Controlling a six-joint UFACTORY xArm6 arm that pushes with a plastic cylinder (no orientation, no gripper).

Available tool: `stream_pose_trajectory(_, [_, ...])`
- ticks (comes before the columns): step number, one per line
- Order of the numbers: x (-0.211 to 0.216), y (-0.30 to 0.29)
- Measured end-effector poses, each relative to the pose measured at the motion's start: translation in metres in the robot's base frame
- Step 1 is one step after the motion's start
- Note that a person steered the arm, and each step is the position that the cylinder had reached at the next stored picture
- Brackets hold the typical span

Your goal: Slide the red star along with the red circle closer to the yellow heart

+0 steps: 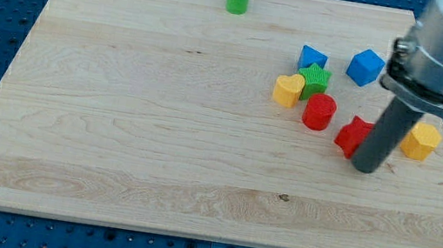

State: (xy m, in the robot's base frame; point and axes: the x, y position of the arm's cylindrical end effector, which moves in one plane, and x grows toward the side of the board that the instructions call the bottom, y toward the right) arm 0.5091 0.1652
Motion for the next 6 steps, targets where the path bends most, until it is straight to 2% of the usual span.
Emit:
stream_pose_trajectory(1, [0.005, 0.004])
stream_pose_trajectory(2, [0.009, 0.032])
stream_pose_trajectory(3, [-0.002, 0.048])
stream_pose_trajectory(4, [-0.023, 0.042])
stream_pose_trajectory(6, [-0.031, 0.017])
